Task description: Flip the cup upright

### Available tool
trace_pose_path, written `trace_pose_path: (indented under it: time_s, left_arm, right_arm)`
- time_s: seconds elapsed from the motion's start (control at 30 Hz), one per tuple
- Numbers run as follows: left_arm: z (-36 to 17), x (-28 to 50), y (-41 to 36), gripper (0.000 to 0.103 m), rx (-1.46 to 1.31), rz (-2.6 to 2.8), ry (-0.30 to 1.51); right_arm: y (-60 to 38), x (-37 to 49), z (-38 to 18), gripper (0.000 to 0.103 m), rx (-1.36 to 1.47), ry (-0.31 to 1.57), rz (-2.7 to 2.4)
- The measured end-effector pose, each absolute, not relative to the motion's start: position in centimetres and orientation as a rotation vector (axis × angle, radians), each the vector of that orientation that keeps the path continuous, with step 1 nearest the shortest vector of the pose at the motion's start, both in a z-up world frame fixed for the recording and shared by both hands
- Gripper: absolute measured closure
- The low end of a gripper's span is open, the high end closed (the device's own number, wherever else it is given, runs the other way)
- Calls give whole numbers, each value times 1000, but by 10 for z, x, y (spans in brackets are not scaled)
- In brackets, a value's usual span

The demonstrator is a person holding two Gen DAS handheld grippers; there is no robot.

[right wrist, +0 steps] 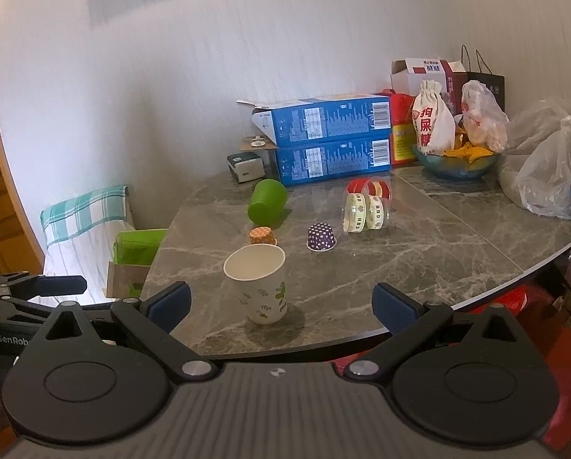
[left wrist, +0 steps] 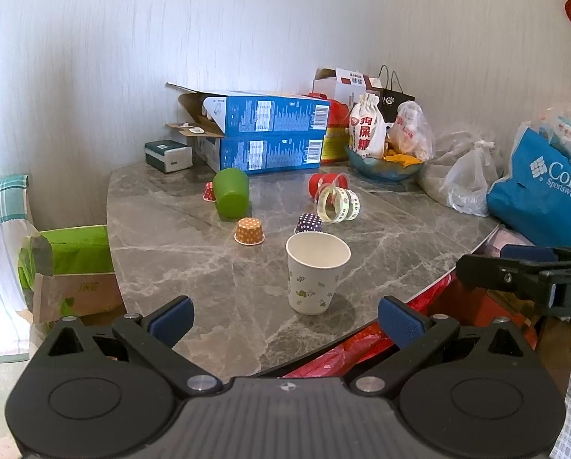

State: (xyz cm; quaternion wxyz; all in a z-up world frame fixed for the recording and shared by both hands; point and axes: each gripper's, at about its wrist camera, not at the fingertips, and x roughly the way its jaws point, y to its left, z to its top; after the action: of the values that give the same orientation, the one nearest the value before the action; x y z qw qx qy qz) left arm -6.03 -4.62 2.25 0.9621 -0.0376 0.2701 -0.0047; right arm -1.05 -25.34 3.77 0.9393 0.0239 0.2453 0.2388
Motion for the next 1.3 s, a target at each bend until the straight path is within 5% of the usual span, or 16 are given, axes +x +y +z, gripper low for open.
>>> trace_pose_path:
  time_s: [1.3]
  left_arm:
    - [22,-56,-44,0,-80,-10,543]
  right_arm:
    - [-243,-11,30,1,33,524,514]
